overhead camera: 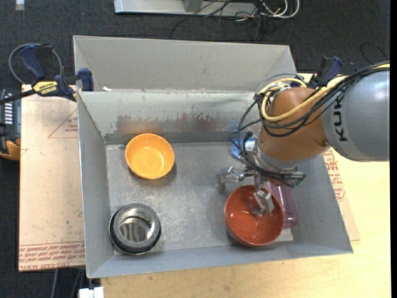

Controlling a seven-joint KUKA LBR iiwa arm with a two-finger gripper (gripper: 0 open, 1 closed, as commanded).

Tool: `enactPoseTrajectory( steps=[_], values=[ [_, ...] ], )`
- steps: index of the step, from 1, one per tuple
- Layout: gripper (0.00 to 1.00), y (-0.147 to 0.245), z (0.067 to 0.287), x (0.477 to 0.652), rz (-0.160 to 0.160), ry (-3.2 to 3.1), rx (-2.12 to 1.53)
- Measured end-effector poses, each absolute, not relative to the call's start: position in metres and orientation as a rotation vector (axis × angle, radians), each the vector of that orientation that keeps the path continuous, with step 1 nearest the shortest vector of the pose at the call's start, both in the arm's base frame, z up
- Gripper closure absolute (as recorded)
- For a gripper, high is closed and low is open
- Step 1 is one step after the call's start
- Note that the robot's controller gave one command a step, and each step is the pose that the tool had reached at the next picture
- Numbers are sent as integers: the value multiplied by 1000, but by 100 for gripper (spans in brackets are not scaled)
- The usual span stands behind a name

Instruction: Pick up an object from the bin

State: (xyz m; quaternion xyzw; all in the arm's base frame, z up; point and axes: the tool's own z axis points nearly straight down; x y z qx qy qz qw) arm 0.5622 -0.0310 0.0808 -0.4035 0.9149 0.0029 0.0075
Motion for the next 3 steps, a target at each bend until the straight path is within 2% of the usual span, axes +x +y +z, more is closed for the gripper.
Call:
enactPoseTrajectory(
  steps=[1, 2, 3],
  values=[
    [0, -36, 134, 581, 8, 2803, -1381],
    [0, -36, 104, 567, 12, 2807, -1379],
    [100, -37, 133, 591, 5, 2675, -1588]
  ],
)
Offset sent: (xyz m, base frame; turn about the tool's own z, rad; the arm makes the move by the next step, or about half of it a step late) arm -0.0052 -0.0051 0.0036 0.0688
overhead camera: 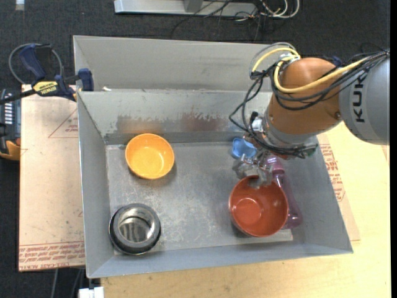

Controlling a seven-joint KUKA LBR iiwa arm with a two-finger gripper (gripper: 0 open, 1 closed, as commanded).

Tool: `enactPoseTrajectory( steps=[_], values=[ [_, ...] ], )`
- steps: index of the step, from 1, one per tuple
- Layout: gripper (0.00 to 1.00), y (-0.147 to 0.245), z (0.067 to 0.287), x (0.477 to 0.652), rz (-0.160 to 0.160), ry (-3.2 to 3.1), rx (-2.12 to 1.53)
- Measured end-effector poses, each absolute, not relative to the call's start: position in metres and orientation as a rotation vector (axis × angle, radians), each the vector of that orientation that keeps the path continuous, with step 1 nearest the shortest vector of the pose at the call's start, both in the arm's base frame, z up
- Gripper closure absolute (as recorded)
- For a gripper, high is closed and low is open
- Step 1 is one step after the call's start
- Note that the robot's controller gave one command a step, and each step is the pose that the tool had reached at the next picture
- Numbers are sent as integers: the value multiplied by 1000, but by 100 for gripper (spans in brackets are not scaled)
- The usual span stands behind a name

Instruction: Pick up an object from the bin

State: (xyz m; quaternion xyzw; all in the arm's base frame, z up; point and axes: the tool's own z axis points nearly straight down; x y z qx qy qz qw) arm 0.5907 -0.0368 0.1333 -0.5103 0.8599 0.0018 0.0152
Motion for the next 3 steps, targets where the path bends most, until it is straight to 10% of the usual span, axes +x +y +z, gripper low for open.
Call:
enactPoseTrajectory(
  steps=[3],
  values=[
    [100, -42, 138, 585, 19, 2657, -1607]
  ],
)
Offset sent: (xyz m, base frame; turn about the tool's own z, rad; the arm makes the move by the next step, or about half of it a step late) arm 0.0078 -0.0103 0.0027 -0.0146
